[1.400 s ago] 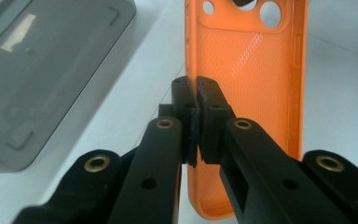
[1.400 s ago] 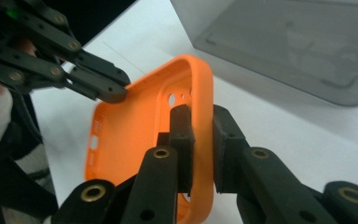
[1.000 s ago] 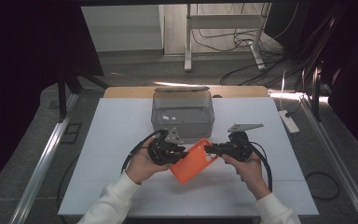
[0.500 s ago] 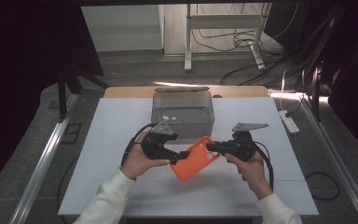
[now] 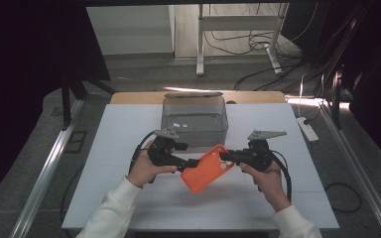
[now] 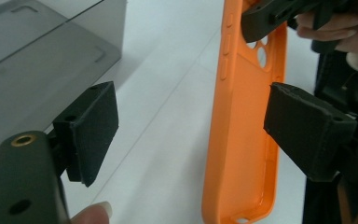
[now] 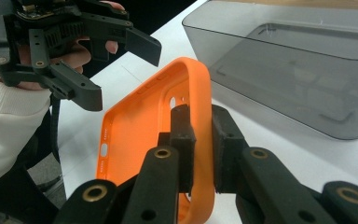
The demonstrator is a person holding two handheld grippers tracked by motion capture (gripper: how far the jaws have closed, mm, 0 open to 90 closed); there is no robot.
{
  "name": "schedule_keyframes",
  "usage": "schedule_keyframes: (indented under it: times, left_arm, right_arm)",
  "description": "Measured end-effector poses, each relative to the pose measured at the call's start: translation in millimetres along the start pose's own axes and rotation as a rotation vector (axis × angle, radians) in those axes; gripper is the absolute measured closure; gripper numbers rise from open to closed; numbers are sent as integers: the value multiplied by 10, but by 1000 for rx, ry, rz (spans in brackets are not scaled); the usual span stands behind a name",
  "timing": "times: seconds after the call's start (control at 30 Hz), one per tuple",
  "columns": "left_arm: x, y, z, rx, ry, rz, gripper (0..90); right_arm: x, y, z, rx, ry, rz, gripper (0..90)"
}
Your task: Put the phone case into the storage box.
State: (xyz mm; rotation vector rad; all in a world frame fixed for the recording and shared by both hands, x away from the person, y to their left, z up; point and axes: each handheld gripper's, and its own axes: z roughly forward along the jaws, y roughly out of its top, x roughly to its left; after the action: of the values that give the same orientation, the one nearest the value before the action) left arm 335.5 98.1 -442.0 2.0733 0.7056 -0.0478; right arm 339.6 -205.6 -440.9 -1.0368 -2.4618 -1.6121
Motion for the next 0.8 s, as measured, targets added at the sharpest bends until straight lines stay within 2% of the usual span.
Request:
schedule_keyframes:
  times: [0.1, 0.4, 0.43, 0.53, 0.57, 0.6, 0.67, 0.7, 0.8]
  left_arm:
    - [-8, -8, 35, 18, -5, 5, 190]
    - [-23, -21, 114, 30, -27, 5, 222]
    - [-25, -27, 137, 43, -38, 10, 256]
    - [-23, -35, 161, 55, -47, 10, 280]
    - [-19, -40, 170, 59, -55, 6, 331]
    - [-13, -44, 178, 65, -62, 6, 331]
    - [-3, -51, 190, 75, -99, 1, 426]
    - [-3, -51, 190, 75, -99, 1, 455]
    - [-7, -52, 196, 85, -125, -6, 502]
  right_arm:
    - [2, -3, 0, -1, -2, 1, 812]
    - [19, -8, 21, -1, 16, -16, 812]
    - [30, -10, 31, -1, 26, -25, 812]
    - [46, -12, 45, -5, 37, -35, 812]
    - [63, -15, 58, -2, 46, -44, 812]
    - [63, -15, 58, -2, 46, -44, 812]
    - [82, -17, 74, 0, 51, -59, 811]
    - [81, -18, 78, 1, 51, -62, 811]
    - [75, -22, 80, 2, 52, -63, 811]
